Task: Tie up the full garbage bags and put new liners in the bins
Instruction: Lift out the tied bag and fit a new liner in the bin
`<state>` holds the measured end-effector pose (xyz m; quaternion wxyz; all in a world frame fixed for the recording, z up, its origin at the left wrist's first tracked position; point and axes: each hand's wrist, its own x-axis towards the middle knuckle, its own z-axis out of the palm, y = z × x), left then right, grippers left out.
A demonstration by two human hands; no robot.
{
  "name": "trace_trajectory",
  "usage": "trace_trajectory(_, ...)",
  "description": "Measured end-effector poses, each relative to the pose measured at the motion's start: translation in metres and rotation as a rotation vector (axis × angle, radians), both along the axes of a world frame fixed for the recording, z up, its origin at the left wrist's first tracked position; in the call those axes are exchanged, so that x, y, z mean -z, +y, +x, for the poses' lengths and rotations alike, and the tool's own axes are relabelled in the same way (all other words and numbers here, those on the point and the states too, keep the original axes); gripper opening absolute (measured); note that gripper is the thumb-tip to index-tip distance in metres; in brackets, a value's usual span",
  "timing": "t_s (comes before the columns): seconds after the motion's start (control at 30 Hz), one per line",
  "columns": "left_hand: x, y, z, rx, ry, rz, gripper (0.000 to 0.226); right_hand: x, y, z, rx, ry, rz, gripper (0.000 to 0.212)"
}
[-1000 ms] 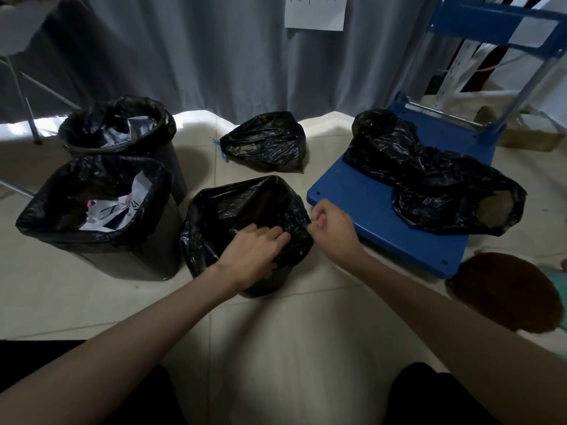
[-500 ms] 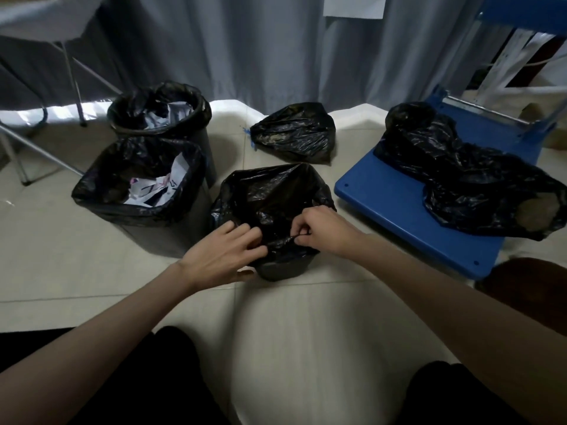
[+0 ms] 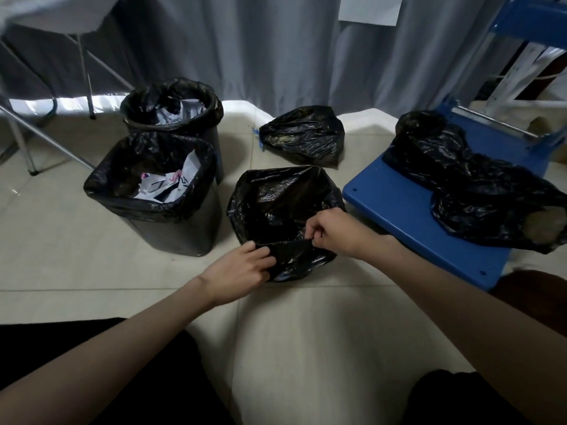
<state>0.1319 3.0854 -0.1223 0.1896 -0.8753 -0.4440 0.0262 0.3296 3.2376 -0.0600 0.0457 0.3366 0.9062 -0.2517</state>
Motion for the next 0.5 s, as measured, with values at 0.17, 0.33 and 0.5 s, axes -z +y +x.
trace_trajectory(0.17,-0.038,0.014,-0.005,-0.065,-0.256,0.038,0.018,-0.001,0.002,0.006,-0.037,-0.069,0.11,0.024)
trace_trajectory(0.33,-0.052,0.034,-0.038,-0.241,-0.149,-0.137,0.039,-0.005,0.012,0.01,-0.019,-0.152,0.166,0.033)
trace_trajectory(0.5,-0.04,0.04,-0.052,-0.303,-0.115,-0.187,0.027,-0.008,0.019,0.015,0.015,-0.178,0.151,0.029)
